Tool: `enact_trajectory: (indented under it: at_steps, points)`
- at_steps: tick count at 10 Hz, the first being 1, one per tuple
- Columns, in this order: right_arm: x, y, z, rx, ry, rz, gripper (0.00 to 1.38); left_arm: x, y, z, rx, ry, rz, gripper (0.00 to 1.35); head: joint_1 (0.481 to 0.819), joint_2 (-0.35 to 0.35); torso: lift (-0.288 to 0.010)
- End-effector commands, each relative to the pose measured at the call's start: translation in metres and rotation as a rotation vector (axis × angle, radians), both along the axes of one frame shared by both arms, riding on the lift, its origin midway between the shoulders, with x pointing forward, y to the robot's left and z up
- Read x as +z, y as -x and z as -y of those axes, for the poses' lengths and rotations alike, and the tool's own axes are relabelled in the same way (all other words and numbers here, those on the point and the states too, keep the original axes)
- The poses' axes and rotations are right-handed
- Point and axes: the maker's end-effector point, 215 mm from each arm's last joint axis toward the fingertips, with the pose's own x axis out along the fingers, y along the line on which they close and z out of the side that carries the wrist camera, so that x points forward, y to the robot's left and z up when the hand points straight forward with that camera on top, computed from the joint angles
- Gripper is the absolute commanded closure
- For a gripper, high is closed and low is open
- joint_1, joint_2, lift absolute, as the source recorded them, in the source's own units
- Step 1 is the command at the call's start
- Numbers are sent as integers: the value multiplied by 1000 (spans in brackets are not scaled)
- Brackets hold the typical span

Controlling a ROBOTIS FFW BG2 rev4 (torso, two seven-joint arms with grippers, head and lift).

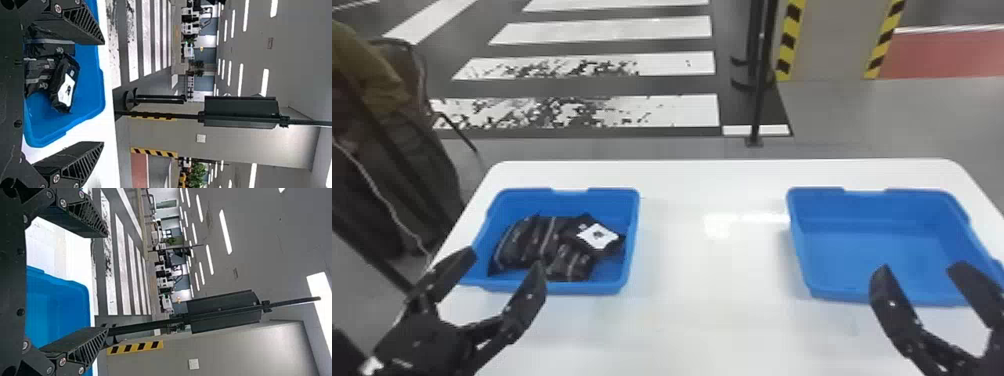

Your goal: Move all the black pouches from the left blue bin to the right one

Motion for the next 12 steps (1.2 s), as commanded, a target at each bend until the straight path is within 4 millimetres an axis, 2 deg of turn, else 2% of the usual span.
enact_trajectory:
  at_steps: [1, 3, 5, 8, 9, 11, 12]
  points:
    - [-1, 0, 0, 0, -2, -3, 190, -5, -2, -3, 8, 2, -17, 130, 695, 96, -140]
    - [-1, 0, 0, -1, -2, -1, 190, -11, -11, -12, 27, -4, -47, 130, 695, 104, -140]
    - [-1, 0, 0, -1, -4, -1, 190, -26, -26, -7, 7, 1, -92, 130, 695, 112, -140]
    - [-1, 0, 0, -1, -6, -3, 190, -48, -63, -7, -19, 1, -138, 130, 695, 101, -140]
    - [-1, 0, 0, -1, -6, -3, 190, -56, -75, -1, -41, 7, -167, 128, 695, 100, -140]
    - [-1, -1, 1, -1, -8, -3, 190, -81, -96, 9, -72, 25, -238, 130, 695, 83, -140]
    - [-1, -1, 1, -2, -8, 0, 190, -90, -108, 7, -70, 23, -259, 130, 695, 73, -140]
